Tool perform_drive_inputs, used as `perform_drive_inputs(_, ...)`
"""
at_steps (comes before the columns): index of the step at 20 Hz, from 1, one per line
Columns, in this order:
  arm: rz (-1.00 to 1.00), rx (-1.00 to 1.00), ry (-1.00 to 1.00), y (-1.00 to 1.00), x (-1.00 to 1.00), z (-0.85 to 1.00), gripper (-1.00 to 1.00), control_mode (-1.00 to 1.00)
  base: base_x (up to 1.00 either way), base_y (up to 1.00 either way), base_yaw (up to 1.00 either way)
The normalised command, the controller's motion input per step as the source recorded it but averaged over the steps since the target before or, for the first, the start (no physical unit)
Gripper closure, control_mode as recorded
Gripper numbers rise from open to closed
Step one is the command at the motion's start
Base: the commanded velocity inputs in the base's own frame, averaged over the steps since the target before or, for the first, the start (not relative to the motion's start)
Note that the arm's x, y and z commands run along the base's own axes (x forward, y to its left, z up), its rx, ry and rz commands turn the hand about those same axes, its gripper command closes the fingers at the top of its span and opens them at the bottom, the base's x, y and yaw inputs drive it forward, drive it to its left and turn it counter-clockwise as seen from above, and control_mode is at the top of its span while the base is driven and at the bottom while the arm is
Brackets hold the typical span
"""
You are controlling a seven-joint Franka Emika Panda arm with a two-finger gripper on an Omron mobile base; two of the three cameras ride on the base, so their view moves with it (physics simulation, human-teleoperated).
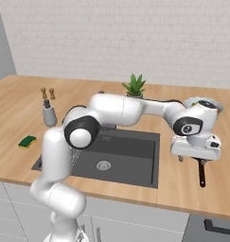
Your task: Pick the pan and sponge and place them into the sink. Then turn on the water.
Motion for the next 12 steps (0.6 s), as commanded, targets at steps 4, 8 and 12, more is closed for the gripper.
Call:
perform_drive_inputs(4, 0.0, 0.0, 0.0, -0.23, 0.11, -0.2, -1.0, -1.0, 0.0, 0.0, 0.0)
perform_drive_inputs(8, 0.0, 0.0, 0.0, -0.01, 0.12, -0.13, -1.0, -1.0, 0.0, 0.0, 0.0)
perform_drive_inputs(12, 0.0, 0.0, 0.0, -0.03, 0.06, -0.1, -1.0, -1.0, 0.0, 0.0, 0.0)
